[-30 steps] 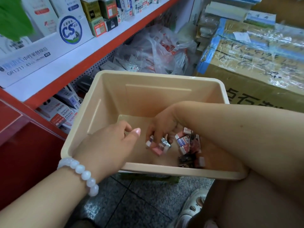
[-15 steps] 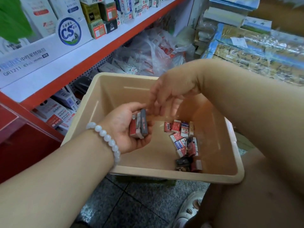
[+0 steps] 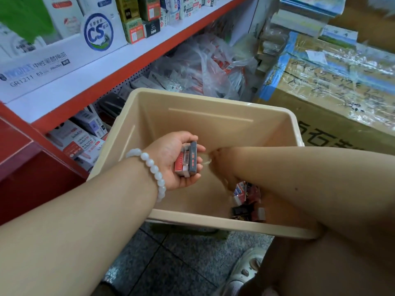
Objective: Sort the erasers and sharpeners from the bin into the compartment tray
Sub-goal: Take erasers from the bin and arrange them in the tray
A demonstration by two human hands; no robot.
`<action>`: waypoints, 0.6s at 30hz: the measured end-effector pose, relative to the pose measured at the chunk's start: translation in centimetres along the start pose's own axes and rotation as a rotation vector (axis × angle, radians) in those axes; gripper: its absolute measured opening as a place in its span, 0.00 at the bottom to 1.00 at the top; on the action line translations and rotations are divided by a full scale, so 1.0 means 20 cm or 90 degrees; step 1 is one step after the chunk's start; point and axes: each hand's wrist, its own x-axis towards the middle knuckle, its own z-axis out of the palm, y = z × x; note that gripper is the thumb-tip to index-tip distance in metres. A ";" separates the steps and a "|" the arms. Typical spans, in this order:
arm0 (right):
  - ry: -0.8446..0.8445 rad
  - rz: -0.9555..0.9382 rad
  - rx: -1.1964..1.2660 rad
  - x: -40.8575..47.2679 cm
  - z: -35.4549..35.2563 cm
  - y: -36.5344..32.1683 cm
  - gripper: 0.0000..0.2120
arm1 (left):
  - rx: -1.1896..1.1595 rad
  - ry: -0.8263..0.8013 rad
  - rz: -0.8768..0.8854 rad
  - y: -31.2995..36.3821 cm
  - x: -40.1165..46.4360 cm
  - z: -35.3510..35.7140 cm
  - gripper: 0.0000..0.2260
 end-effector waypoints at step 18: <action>-0.099 -0.001 0.330 -0.11 0.06 0.02 0.17 | -0.009 -0.031 -0.004 0.00 0.02 -0.01 0.11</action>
